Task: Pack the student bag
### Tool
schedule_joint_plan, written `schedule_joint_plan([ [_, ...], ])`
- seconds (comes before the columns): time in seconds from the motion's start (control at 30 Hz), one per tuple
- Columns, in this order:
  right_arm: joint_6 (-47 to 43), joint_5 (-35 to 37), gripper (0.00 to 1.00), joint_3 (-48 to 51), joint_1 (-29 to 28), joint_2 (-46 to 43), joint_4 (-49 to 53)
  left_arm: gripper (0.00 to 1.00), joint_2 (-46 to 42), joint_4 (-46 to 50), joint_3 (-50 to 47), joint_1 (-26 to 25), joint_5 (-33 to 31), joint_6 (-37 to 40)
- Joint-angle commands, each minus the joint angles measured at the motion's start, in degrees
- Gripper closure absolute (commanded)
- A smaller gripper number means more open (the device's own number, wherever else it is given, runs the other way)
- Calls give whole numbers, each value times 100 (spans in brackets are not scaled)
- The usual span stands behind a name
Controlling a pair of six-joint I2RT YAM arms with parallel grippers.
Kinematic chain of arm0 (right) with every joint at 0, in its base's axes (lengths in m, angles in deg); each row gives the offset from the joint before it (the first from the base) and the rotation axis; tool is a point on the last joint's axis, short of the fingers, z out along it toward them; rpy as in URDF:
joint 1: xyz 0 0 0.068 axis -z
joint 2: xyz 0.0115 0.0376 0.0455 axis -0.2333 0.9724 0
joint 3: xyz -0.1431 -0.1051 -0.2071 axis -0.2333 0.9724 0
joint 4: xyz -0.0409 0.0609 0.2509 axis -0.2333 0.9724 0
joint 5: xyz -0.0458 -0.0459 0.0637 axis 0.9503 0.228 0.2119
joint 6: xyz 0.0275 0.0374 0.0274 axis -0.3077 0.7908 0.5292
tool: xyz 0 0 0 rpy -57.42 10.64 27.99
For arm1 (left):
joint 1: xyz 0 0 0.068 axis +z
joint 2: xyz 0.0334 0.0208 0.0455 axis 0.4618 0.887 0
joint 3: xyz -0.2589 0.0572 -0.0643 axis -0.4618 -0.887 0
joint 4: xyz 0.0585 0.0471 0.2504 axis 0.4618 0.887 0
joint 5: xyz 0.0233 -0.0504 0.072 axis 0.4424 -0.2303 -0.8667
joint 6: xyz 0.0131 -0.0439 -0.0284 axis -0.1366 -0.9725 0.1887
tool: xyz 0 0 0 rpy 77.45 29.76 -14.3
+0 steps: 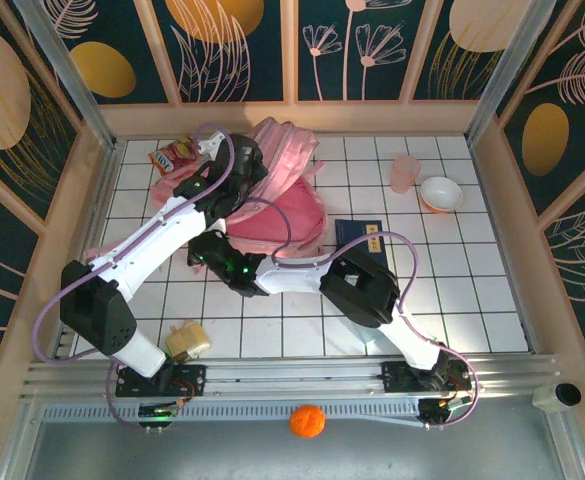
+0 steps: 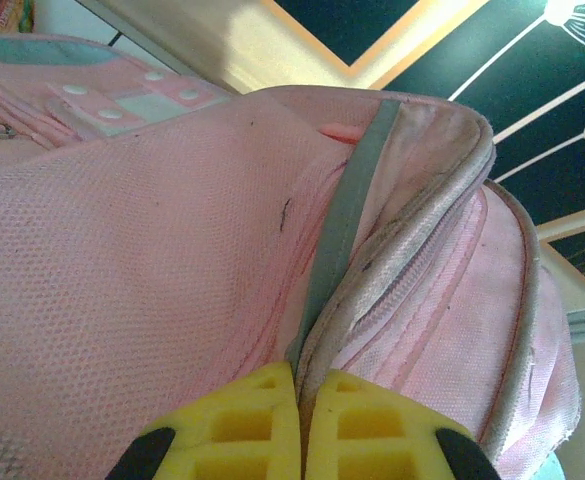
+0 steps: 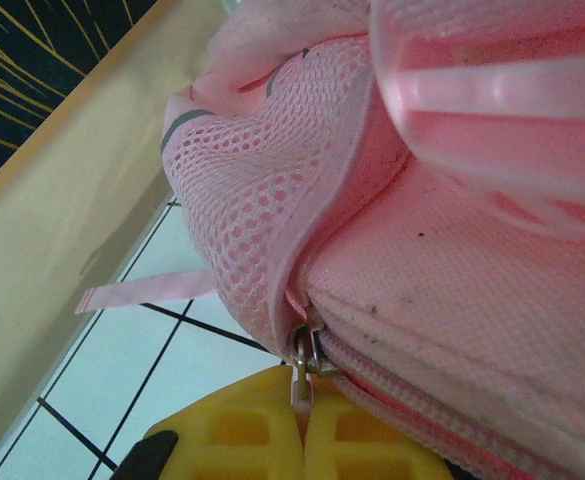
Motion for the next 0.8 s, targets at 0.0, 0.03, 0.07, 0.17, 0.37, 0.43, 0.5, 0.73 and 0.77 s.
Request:
schedule_joint_plan([
  [0.0,45,-442,94,157,-57,-106,-163,100,-242,-967,280,-80,-115,-210],
  [0.03,101,-574,83,298,-42,-215,-215,100,-247,-926,306,-61,-163,-136],
  [0.07,179,-693,75,453,-31,-311,-225,100,-239,-857,336,-33,-174,-74],
  [0.17,313,-666,59,838,-54,-639,-175,100,-208,-576,448,106,-166,140],
  [0.37,523,-784,42,1669,-119,-1422,-192,100,-184,-180,345,309,-103,523],
  [0.43,608,-768,42,2054,-151,-1751,-290,100,-233,-201,201,364,-11,616],
  [0.5,536,-723,42,2440,-200,-2140,-477,100,-272,-206,49,408,47,754],
  [0.73,534,-511,41,3017,-159,-3504,109,100,-533,-390,-602,444,373,1656],
  [0.77,588,-530,41,3048,-102,-3695,260,100,-640,-523,-779,452,448,1778],
])
